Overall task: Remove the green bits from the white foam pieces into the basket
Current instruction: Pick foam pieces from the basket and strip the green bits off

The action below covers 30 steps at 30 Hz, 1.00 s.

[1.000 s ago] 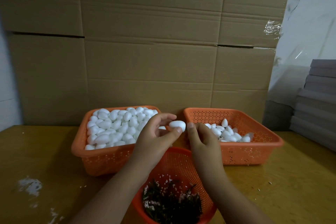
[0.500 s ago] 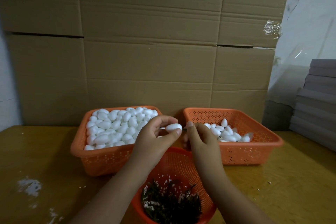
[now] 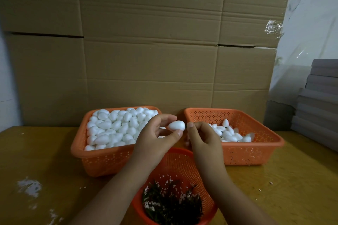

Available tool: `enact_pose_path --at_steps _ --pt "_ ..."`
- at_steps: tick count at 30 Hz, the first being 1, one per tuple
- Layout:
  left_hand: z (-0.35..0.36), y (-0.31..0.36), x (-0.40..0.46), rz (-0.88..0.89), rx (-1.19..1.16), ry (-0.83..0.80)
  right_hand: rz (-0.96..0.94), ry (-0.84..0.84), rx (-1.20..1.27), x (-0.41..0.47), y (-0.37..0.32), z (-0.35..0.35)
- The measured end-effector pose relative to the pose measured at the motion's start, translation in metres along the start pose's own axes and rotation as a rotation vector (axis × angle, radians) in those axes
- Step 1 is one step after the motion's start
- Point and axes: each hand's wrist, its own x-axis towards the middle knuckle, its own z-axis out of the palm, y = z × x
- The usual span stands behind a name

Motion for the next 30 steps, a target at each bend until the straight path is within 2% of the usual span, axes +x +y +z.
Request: enact_pose_path --at_steps 15,21,30 --pt "-0.001 -0.004 0.001 0.032 0.086 -0.054 -0.021 0.031 -0.045 0.0 -0.001 -0.001" --pt "0.0 -0.009 0.003 0.055 0.18 -0.062 -0.153 0.025 -0.305 -0.003 0.002 -0.002" --pt "-0.002 -0.015 0.007 0.055 0.238 -0.027 -0.271 0.022 -0.354 -0.005 -0.001 -0.001"
